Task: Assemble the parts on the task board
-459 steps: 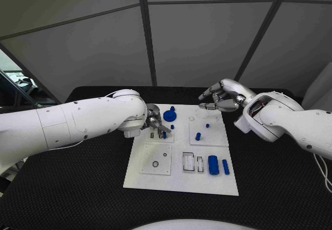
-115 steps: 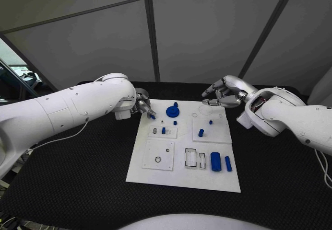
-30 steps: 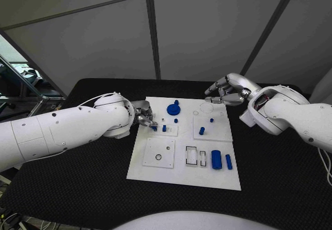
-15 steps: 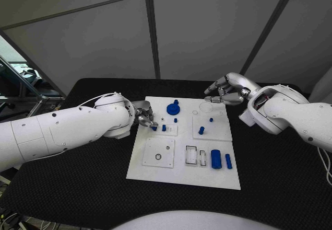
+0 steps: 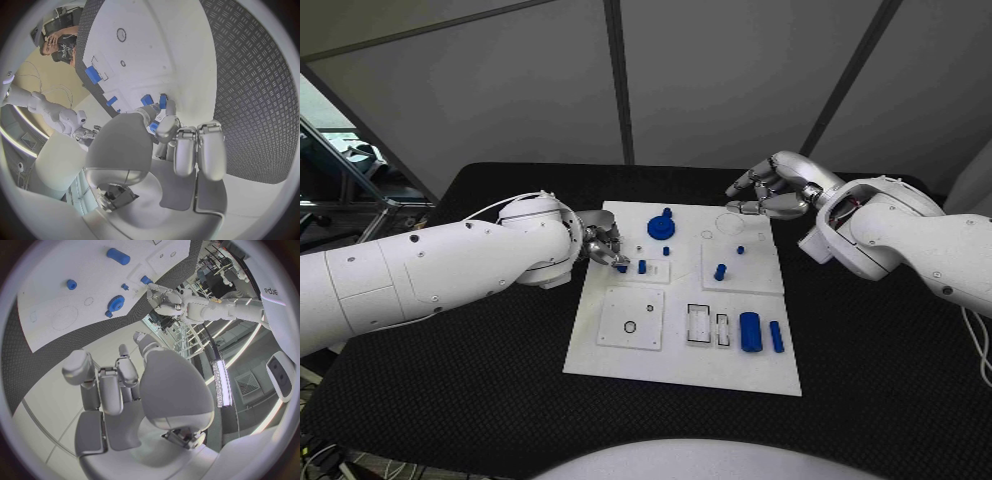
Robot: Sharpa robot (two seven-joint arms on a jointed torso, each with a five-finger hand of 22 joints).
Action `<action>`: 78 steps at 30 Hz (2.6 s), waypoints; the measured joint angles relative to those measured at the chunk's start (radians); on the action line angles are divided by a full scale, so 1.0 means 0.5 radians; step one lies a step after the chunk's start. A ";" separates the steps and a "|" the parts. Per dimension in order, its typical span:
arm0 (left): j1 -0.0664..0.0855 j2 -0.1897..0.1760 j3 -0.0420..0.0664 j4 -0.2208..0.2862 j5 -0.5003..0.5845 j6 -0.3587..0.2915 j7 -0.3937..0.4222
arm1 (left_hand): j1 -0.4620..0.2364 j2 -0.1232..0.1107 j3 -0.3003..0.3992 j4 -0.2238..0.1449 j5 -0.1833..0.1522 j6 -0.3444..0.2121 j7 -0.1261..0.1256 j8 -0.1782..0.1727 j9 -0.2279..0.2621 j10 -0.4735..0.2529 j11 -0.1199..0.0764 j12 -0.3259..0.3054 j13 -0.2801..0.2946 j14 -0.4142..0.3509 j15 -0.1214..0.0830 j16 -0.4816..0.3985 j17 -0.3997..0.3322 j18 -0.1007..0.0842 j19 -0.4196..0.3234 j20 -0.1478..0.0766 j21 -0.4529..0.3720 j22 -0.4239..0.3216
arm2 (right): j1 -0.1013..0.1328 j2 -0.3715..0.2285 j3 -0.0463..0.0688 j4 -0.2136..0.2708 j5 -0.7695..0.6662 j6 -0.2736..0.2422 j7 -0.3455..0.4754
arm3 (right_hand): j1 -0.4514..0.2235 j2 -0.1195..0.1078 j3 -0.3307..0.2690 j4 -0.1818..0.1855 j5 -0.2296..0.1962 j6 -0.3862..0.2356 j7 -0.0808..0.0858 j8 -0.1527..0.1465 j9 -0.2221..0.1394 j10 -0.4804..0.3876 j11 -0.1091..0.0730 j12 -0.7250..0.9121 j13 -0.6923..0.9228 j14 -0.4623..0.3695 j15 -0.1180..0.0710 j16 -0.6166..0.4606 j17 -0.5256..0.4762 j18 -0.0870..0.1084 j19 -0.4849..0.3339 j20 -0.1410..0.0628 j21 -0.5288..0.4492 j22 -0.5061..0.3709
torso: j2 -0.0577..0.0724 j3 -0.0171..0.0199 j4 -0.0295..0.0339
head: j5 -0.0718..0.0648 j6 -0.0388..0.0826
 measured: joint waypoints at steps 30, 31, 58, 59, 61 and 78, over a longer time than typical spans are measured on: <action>0.002 0.056 0.000 -0.064 -0.012 0.058 -0.026 | -0.254 0.022 -0.016 -0.019 -0.001 0.058 -0.066 0.069 0.093 0.020 -0.034 0.039 0.052 0.010 -0.033 0.000 0.000 0.001 -0.007 -0.022 0.008 0.000 | 0.000 -0.005 0.000 0.004 0.000 -0.001 -0.001 | -0.021 0.005 0.003 0.019 -0.009 0.000 0.000 0.007 -0.002 0.000 0.000 0.000 0.000 0.000 0.000 0.000 0.000 0.000 0.007 -0.007 -0.008 -0.003 | 0.001 0.0008 0.000 | -0.014 -0.018; 0.001 0.058 0.000 -0.066 -0.012 0.059 -0.028 | -0.261 0.015 -0.024 -0.020 -0.001 0.058 -0.066 0.069 0.095 0.019 -0.034 0.039 0.054 0.010 -0.033 0.000 0.000 0.001 -0.007 -0.022 0.008 0.000 | 0.000 -0.005 0.000 0.004 0.001 -0.001 -0.001 | -0.021 0.005 0.003 0.019 -0.009 0.000 0.000 0.007 -0.002 0.000 0.000 0.000 0.000 0.000 0.000 0.000 0.000 0.000 0.007 -0.007 -0.008 -0.003 | 0.000 0.0008 0.000 | -0.014 -0.018; -0.006 0.049 0.012 -0.103 0.019 -0.026 -0.042 | -0.448 -0.025 -0.570 0.249 -0.001 0.083 -0.075 0.070 0.169 0.026 -0.041 0.057 0.051 0.003 -0.040 0.000 0.000 0.001 -0.007 -0.036 0.029 0.000 | 0.000 -0.010 0.000 -0.004 0.005 -0.002 -0.001 | -0.021 0.005 -0.002 0.024 -0.009 0.000 0.000 0.006 -0.002 0.000 0.000 0.000 -0.007 0.000 0.000 -0.007 0.000 0.000 0.007 -0.007 -0.016 -0.013 | -0.002 0.0006 0.001 | -0.020 -0.009; -0.006 0.046 0.018 -0.103 0.024 -0.038 -0.041 | -0.459 -0.014 -0.598 0.267 -0.001 0.075 -0.068 0.061 0.173 0.020 -0.035 0.053 0.042 0.003 -0.040 0.000 0.000 0.001 -0.007 -0.036 0.017 0.000 | 0.000 -0.010 0.000 -0.005 0.005 -0.002 -0.001 | -0.021 0.005 -0.002 0.024 -0.009 0.000 0.000 0.006 -0.002 0.000 0.000 0.000 -0.007 0.000 0.000 -0.007 0.000 0.000 0.007 -0.007 -0.016 -0.015 | -0.002 0.0004 0.001 | -0.020 -0.007; -0.006 0.042 0.027 -0.103 0.039 -0.069 -0.036 | -0.458 -0.015 -0.634 0.278 -0.001 0.067 -0.060 0.060 0.175 -0.009 -0.035 0.022 0.012 0.003 -0.040 0.000 0.000 0.001 -0.007 -0.036 -0.007 0.000 | 0.000 -0.010 0.000 -0.008 0.006 -0.002 -0.001 | -0.021 0.005 -0.002 0.024 -0.009 0.000 0.000 0.006 -0.002 0.000 0.000 0.000 -0.007 0.000 0.000 -0.007 0.000 0.000 0.007 -0.007 -0.016 -0.015 | -0.002 0.0002 0.001 | -0.020 -0.004; -0.004 0.038 0.041 -0.142 0.425 -0.410 0.470 | 0.014 0.102 -0.838 0.190 -0.001 -0.337 0.193 -0.264 -0.093 -0.887 0.199 -0.849 -0.900 -0.534 0.160 -1.359 -0.622 0.000 -0.785 0.133 -1.704 -0.632 | 0.000 0.000 0.000 -0.040 0.014 -0.003 0.000 | -0.031 0.016 0.004 0.029 -0.008 0.000 0.000 0.006 -0.004 0.000 0.000 0.000 -0.009 0.000 0.000 -0.017 0.000 0.000 0.007 -0.007 -0.016 -0.020 | -0.001 0.0019 0.001 | -0.042 0.019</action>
